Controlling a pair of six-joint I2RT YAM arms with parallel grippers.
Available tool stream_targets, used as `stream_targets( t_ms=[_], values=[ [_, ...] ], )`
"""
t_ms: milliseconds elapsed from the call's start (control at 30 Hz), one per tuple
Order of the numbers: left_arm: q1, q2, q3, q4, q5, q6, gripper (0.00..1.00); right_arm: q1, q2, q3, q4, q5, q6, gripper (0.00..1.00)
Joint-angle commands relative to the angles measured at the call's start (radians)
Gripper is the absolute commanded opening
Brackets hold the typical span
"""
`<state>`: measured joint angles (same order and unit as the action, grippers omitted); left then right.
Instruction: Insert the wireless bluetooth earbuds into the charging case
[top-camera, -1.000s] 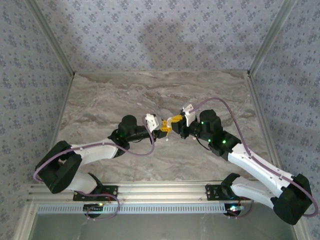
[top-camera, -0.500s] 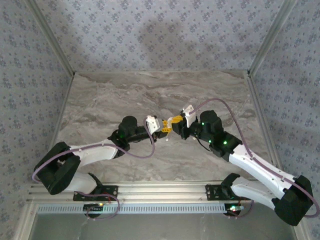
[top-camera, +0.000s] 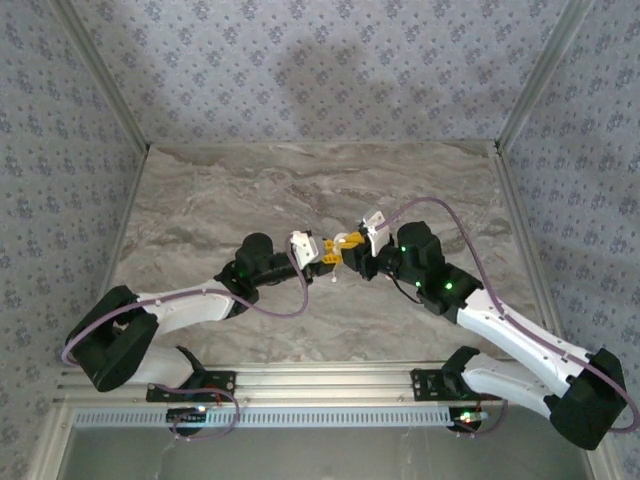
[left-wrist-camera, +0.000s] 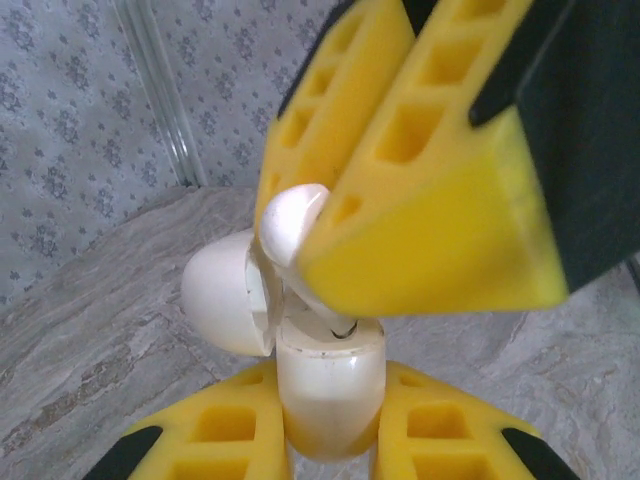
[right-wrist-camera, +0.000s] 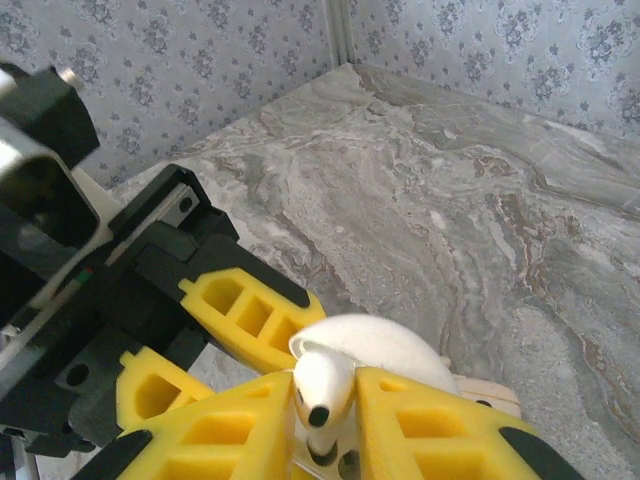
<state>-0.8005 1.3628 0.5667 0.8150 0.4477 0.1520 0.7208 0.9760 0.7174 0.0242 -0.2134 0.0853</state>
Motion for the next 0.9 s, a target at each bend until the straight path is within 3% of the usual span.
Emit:
stream_targets(
  t_ms=[0,333,867],
  values=[
    [-0.01,-0.002,-0.001,0.141,-0.003,-0.049,0.12,0.003,0.016,0.02,-0.037,0.016,-0.003,0.25],
    [-0.009,0.045,0.01,0.196,0.001,-0.083,0.12,-0.025,0.034,0.048,-0.021,0.007,0.015,0.29],
    [-0.01,0.121,0.022,0.247,-0.052,-0.119,0.12,-0.101,0.091,0.097,0.007,-0.104,0.066,0.43]
  ],
)
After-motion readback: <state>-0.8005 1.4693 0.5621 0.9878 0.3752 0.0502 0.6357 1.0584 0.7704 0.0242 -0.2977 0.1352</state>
